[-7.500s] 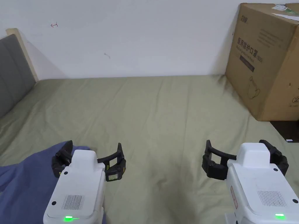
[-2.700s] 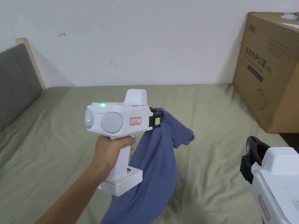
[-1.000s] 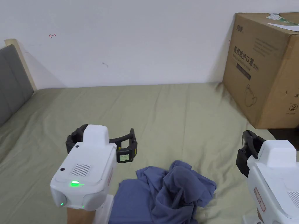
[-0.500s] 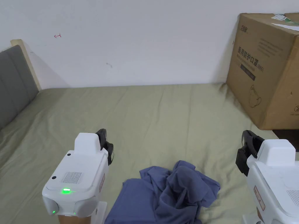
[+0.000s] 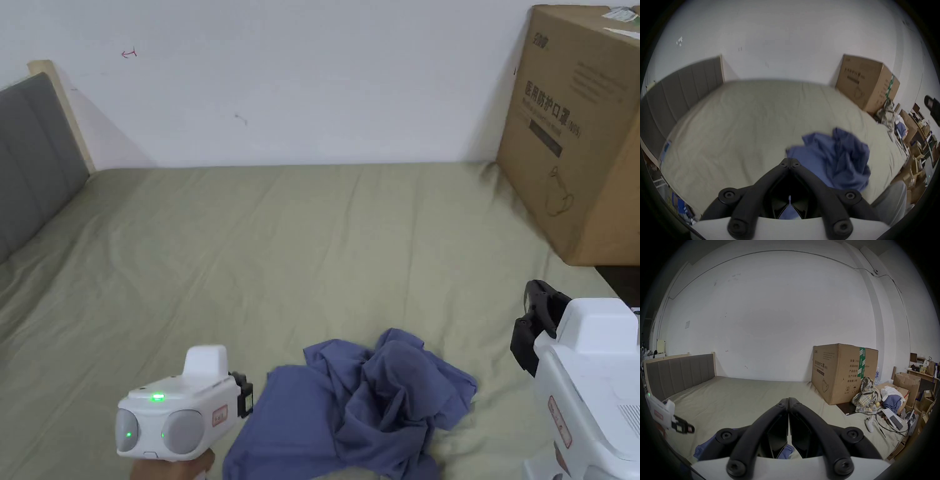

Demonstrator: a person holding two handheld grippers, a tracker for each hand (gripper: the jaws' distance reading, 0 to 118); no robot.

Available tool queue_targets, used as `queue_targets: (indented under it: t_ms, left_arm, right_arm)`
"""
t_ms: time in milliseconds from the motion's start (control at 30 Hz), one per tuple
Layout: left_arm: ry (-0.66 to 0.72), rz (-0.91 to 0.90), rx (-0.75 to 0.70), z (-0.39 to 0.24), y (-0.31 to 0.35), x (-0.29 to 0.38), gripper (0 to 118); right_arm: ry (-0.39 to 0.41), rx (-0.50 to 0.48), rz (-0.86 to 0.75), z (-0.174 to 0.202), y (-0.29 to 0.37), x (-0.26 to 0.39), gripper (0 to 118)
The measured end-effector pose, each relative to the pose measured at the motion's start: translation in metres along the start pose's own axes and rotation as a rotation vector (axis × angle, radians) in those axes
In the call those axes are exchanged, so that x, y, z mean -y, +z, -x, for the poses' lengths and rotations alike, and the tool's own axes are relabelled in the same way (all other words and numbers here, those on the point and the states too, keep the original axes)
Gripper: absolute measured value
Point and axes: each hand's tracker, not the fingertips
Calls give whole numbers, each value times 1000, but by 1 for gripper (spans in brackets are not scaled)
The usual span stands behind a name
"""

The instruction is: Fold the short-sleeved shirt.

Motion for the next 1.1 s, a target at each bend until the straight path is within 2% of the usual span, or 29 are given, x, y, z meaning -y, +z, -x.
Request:
queue_targets:
  t_ms: [100, 200, 233, 267, 333, 367, 400, 500, 533, 567, 600, 633, 700, 800, 867, 900, 1000, 1033, 1100]
  left_arm:
    - [30, 92, 17, 4, -17, 21, 0]
    - [-1, 139, -14, -1, -28, 40, 3]
    - [-7, 175, -34, -2, -31, 44, 16]
    - [1, 195, -39, -3, -34, 48, 35]
    - [31, 206, -53, -4, -40, 55, 90]
    - [40, 233, -68, -3, -43, 57, 105]
    - [42, 243, -83, -5, -46, 59, 111]
    - [33, 233, -98, -8, -51, 61, 110]
    - [29, 237, -104, -10, -54, 62, 104]
    - [21, 246, -107, -12, -58, 63, 89]
    - [16, 261, -104, -12, -63, 64, 66]
    - [15, 273, -92, -11, -68, 66, 35]
    - [20, 271, -93, -13, -73, 72, 30]
    - [8, 260, -90, -16, -72, 70, 4]
    - [40, 251, -63, -14, -69, 67, 1]
    - [37, 247, -54, -13, -66, 66, 1]
    - [56, 175, -23, -9, -49, 61, 1]
    - [73, 155, -6, -6, -44, 58, 1]
    - [90, 134, 12, -3, -34, 53, 1]
  right_arm:
    - [-12, -3, 13, -1, -2, 5, 0]
    - [-14, -7, 29, -3, -6, 10, 0]
    - [-12, -7, 35, -4, -7, 11, 0]
    - [-10, -6, 39, -4, -7, 13, 0]
    - [-12, -6, 45, -6, -9, 15, 0]
    - [-13, -7, 49, -6, -10, 16, 0]
    - [-13, -7, 53, -6, -11, 18, 0]
    - [-11, -8, 65, -6, -14, 21, 0]
    - [-11, -9, 69, -6, -15, 22, 0]
    - [-9, -10, 75, -6, -16, 23, 0]
    - [-9, -10, 80, -6, -18, 24, 0]
    - [-9, -12, 85, -6, -19, 25, 0]
    - [-8, -16, 98, -6, -23, 29, 0]
    - [-7, -18, 130, -7, -31, 35, 0]
    - [-34, -29, 184, -11, -42, 42, 4]
    - [-47, -36, 224, -13, -50, 46, 11]
    - [-45, -39, 373, -14, -78, 58, 75]
    - [-46, -50, 418, -15, -89, 64, 86]
    - [-56, -76, 523, -19, -120, 84, 90]
